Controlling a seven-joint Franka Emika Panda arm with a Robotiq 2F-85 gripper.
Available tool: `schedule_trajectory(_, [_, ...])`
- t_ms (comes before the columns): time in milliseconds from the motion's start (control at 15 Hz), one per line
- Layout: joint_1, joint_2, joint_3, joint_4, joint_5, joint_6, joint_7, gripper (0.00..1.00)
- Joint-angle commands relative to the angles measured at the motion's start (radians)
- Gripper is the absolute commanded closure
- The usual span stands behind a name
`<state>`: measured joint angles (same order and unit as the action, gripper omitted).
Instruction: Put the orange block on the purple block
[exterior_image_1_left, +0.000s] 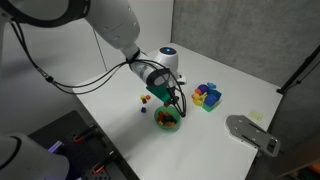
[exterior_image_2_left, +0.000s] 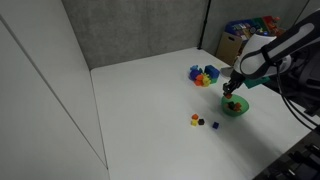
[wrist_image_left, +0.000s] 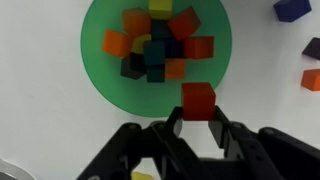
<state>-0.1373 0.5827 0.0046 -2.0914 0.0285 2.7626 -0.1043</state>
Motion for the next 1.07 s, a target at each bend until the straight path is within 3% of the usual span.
schedule_trajectory(0, [0.029, -0.06, 0.037, -0.043, 0.021, -0.001, 0.012, 0.89])
schedule_trajectory(600, [0.146, -0.044, 0.082, -0.197, -0.001, 0.171, 0.023, 0.89])
schedule_trajectory(1000, [0.193, 0.007, 0.04, -0.264, -0.02, 0.303, 0.039, 0.89])
